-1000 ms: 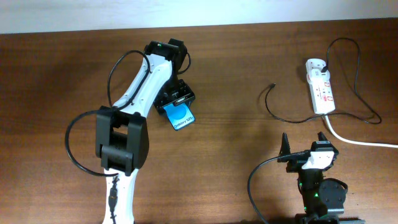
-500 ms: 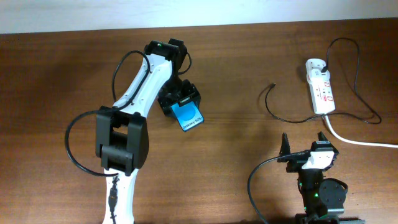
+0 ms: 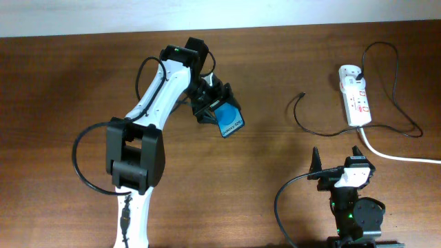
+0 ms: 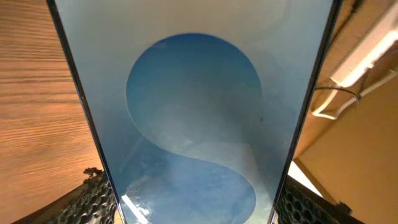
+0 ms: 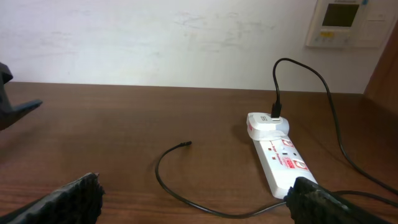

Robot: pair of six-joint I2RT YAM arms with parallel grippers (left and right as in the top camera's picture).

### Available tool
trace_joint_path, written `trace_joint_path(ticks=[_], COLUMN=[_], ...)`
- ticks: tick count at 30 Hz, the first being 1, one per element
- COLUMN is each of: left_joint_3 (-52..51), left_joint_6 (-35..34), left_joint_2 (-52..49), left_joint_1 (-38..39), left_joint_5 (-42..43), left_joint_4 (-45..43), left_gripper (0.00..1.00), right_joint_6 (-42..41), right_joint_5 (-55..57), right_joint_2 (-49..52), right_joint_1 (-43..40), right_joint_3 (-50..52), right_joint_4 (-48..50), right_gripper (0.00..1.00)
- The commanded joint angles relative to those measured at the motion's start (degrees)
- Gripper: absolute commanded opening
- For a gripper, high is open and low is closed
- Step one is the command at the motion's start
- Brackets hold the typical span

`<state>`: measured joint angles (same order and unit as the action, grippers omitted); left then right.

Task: Plug charger to phone and switch on socket
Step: 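Raise and tilt the phone upright toward the right side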

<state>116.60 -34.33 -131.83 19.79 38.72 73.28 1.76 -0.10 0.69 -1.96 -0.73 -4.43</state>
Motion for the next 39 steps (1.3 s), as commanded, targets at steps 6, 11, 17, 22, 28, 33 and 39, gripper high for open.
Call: trace_joint_path(ticks=[6, 11, 17, 22, 28, 33, 39], left_joint_3=[1.55, 1.55, 1.55, 1.55, 1.55, 1.55, 1.55], left_joint_6=[7.87, 12.04, 13.66, 13.66, 13.64, 13.64, 13.66], left_joint_2=[-0.26, -0.26, -0.26, -0.26, -0.26, -0.26, -0.26], left_joint_1=[-3.26, -5.84, -7.13, -7.67, -8.11, -8.41, -8.46], left_joint_5=[15.21, 23.12, 29.49, 32.85, 34.25, 36.54, 36.54], left_joint_4=[-0.81, -0.42, -0.17, -0.20, -0.17, -0.20, -0.20], left_gripper=[0.52, 0.52, 0.53, 0.53, 0.53, 0.54, 0.53], right_joint_6=[-0.26, -0.26, -0.26, -0.20, 1.25, 1.20, -18.34], right_joint_5=[0.28, 0.28, 0.28, 0.81, 6.75, 5.31, -21.90], right_joint_2=[-0.33, -0.33, -0.33, -0.33, -0.33, -0.33, -0.33], right_joint_1=[-0.33, -0.33, -0.33, -0.33, -0.37, -0.37, -0.33], right_joint_3=[0.42, 0.42, 0.42, 0.42, 0.42, 0.42, 0.42], right_joint_4=[-0.17, -0.17, -0.17, -0.17, 0.33, 0.44, 1.79], right_gripper=[0.98, 0.99, 0.98, 0.98, 0.98, 0.99, 0.98])
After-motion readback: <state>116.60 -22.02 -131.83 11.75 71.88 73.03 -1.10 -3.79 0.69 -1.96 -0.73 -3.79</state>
